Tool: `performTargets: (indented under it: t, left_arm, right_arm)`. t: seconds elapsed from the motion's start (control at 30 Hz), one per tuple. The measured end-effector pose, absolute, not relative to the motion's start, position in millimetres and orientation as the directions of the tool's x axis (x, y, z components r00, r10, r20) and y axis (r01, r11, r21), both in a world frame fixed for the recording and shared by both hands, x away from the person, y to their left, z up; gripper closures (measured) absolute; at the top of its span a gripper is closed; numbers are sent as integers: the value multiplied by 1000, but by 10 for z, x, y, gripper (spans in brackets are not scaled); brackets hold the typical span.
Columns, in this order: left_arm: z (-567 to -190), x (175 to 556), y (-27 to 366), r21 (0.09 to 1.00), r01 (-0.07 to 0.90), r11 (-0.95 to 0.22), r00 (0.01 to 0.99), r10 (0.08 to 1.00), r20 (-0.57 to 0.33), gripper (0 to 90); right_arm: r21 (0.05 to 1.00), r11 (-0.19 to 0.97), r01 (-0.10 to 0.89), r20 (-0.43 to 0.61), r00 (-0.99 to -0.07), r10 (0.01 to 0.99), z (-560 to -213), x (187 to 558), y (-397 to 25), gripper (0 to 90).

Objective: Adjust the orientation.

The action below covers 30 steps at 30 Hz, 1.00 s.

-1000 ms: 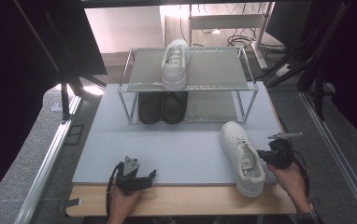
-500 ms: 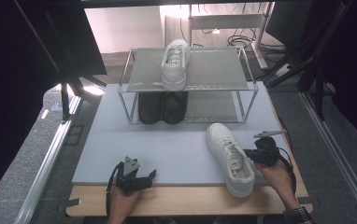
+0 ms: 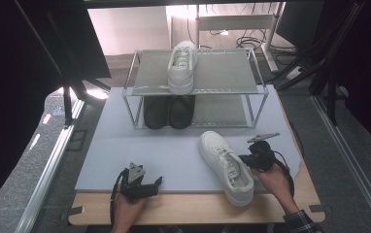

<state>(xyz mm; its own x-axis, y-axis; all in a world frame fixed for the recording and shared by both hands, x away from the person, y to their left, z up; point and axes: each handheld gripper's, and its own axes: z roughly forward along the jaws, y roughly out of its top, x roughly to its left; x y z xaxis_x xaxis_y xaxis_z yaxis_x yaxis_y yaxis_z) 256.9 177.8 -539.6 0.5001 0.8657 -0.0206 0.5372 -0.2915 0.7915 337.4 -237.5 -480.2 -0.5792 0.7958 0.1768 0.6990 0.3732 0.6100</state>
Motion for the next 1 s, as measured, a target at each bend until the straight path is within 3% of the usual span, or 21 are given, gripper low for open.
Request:
performTargets:
  t: [0.4,1.0]
  left_arm:
    - [-5397,2570,1777,792,537,-291,500,866,-21,123]
    - [-5395,2569,1777,791,538,-292,500,866,-20,123]
  right_arm:
    - [606,398,689,186,-609,771,-4820,3381,-2358,875]
    - [643,397,655,191,-639,745,-4558,3079,-2561,807]
